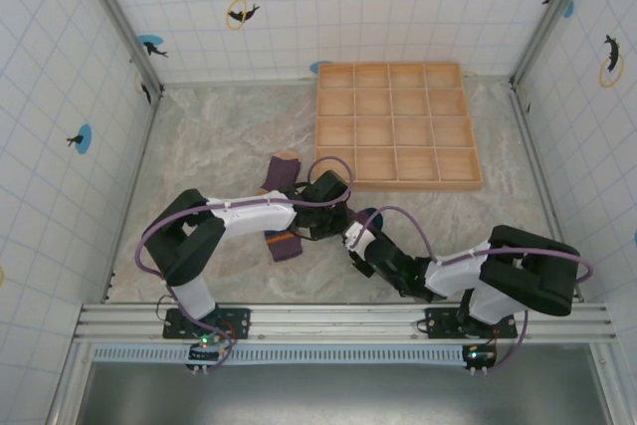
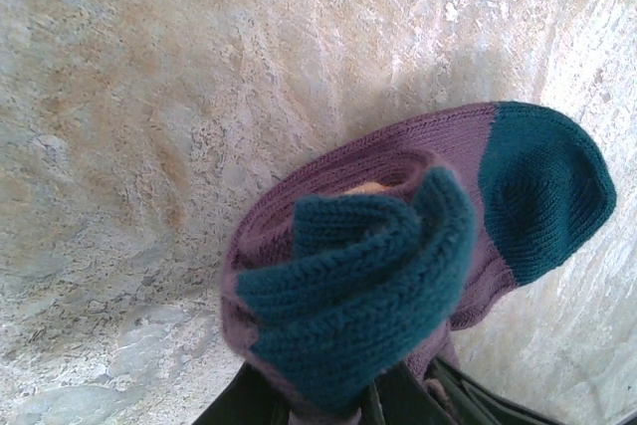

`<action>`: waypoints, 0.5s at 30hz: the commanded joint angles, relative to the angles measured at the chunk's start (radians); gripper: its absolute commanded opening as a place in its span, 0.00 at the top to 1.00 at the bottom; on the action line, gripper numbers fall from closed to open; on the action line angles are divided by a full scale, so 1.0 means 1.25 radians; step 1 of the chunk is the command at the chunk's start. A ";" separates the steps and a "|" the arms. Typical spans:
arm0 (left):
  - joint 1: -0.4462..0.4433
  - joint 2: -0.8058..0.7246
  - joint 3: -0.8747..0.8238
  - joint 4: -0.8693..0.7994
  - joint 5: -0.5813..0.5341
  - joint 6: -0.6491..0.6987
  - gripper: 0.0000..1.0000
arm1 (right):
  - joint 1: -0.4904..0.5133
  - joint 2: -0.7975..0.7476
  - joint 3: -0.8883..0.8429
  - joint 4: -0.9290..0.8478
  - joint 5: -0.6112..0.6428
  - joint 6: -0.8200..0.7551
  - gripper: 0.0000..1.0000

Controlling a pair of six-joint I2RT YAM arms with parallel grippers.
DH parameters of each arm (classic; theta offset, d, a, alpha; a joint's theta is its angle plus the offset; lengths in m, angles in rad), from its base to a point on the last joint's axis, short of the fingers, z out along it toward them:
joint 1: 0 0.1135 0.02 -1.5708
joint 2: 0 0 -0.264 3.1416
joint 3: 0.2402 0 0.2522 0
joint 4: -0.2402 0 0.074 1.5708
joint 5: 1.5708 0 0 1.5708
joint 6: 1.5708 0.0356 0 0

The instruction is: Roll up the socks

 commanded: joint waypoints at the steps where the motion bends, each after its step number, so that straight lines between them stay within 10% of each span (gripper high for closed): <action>1: 0.001 -0.017 -0.006 -0.033 0.013 0.007 1.00 | -0.002 0.024 -0.003 0.016 0.018 0.039 0.68; 10: 0.007 -0.073 -0.051 0.026 0.008 0.000 0.42 | -0.087 -0.003 -0.045 0.026 -0.180 0.185 1.00; 15: 0.008 -0.102 -0.061 0.052 -0.012 0.018 0.30 | -0.163 -0.020 -0.089 0.069 -0.313 0.288 1.00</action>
